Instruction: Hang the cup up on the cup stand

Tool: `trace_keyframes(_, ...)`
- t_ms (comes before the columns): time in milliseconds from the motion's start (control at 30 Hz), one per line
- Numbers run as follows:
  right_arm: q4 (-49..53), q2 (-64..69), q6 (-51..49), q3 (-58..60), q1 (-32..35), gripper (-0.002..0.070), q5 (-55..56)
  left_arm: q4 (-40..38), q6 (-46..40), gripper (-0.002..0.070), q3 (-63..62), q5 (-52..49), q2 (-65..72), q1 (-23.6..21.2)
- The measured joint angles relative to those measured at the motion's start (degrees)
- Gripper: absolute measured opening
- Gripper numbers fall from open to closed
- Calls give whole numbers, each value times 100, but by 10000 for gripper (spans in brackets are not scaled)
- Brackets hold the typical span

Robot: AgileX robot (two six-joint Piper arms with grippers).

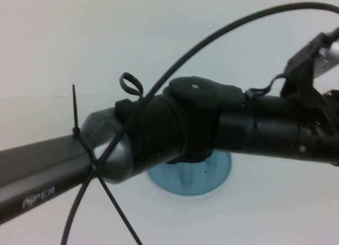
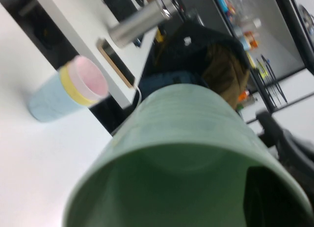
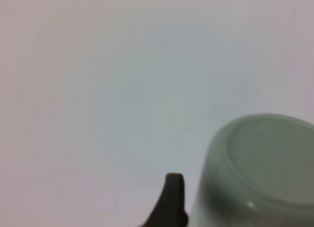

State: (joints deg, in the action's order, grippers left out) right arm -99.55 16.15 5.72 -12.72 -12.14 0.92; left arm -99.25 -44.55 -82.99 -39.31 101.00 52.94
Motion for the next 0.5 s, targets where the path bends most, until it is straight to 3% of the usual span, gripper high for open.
trace_keyframes(500,0,0,71,-95,0,693,72,-27,-623,11,-36,-43,0,423)
